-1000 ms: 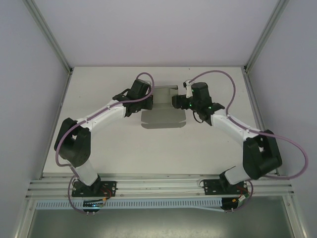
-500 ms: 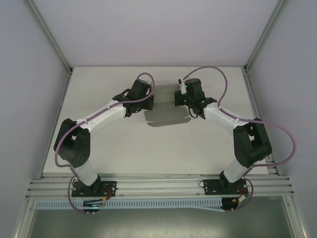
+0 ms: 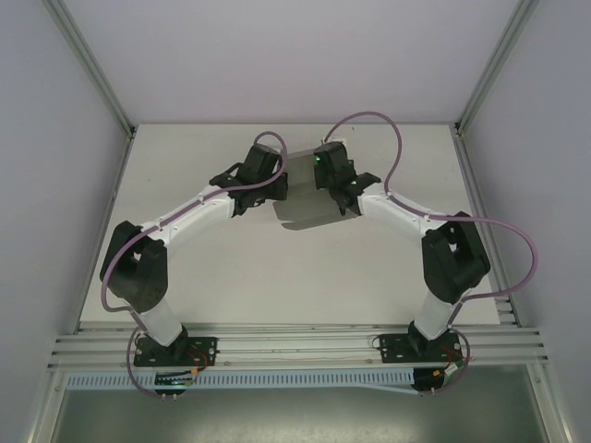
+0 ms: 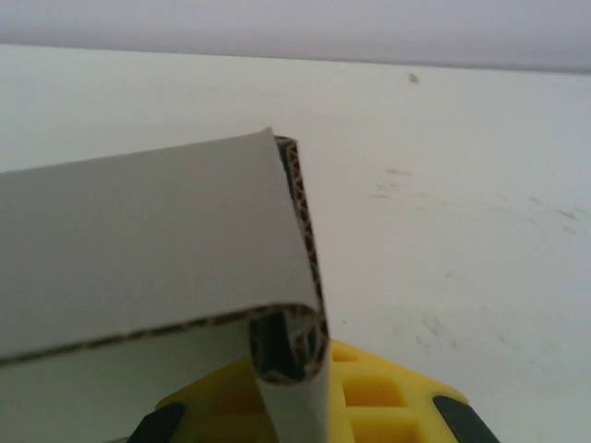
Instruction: Assemble paper box
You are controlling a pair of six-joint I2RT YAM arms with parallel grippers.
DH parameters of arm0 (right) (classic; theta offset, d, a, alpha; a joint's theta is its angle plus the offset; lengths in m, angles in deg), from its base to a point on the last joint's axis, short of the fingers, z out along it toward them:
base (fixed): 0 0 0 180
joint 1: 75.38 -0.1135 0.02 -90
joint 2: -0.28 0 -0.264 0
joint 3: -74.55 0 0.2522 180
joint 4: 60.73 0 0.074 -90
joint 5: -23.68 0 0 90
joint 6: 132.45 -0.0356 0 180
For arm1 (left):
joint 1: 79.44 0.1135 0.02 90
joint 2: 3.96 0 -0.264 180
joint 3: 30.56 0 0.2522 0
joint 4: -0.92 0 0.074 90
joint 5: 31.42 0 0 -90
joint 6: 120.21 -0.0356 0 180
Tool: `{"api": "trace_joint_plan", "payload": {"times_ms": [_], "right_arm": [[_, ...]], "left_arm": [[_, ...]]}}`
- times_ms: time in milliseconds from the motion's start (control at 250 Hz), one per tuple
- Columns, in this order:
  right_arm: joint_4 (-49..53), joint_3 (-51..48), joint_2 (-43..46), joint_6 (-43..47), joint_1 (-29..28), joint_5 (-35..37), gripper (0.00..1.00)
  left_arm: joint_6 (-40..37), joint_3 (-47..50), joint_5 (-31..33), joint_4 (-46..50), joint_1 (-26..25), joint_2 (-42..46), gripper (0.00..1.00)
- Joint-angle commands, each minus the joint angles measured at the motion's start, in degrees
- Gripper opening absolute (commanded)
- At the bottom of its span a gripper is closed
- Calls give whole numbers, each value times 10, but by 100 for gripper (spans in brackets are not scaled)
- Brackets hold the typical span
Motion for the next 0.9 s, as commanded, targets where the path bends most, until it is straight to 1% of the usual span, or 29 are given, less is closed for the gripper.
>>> {"api": "trace_joint_plan", "payload": {"times_ms": [0,48,120,204,252,376,392,448,576,679,731,775,815,859,895], "right_arm": [[165,25,-30,-162,34,273,0],[170,28,-32,-187,33,281,0],[185,41,-44,-201,34,292,0],[250,75,-67,-220,35,337,0],[293,90,-77,-246,37,356,0],[332,87,-74,-300,36,365,0],[335,86,-73,-305,50,366,0],[346,84,-71,-329,55,372,0],[359,91,-70,-338,64,371,0],[429,122,-83,-385,65,407,0],[437,133,-89,-384,65,413,0],[422,132,-89,-370,65,416,0],[376,118,-81,-331,65,407,0],[271,82,-64,-241,65,371,0],[166,39,-44,-165,66,311,0]], "left_arm": [[25,-14,22,23,6,39,0],[27,-17,24,27,6,37,0],[29,-27,31,42,6,31,0],[30,-33,43,56,6,30,0],[33,-27,50,56,5,35,0],[45,-14,65,55,6,46,0],[45,-13,66,56,6,47,0],[48,-13,70,62,6,47,0],[52,-16,79,74,6,46,0],[58,-11,86,76,6,49,0],[62,-7,89,75,6,51,0],[61,-5,87,75,6,52,0],[59,-6,84,75,6,52,0],[57,-5,81,75,6,52,0],[53,-5,77,72,6,52,0]]}}
